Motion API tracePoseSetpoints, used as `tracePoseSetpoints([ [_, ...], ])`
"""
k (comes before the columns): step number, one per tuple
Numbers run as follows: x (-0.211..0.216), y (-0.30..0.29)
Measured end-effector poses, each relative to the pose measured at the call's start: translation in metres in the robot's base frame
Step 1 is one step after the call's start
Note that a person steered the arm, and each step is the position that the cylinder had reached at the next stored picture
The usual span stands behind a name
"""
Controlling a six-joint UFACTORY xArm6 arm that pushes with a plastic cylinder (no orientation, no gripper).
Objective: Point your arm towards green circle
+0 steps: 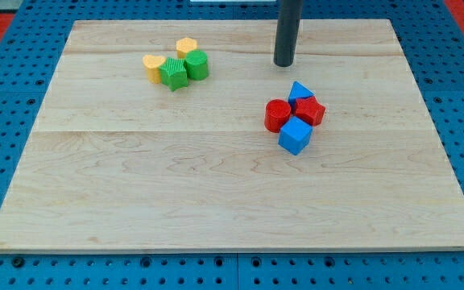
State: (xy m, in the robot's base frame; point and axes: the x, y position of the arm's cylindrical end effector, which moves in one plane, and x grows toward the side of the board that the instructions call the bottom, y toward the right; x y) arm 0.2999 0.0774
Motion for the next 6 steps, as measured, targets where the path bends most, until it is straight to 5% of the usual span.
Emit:
tracePoseSetpoints([
  [6, 0.045, -0.126],
])
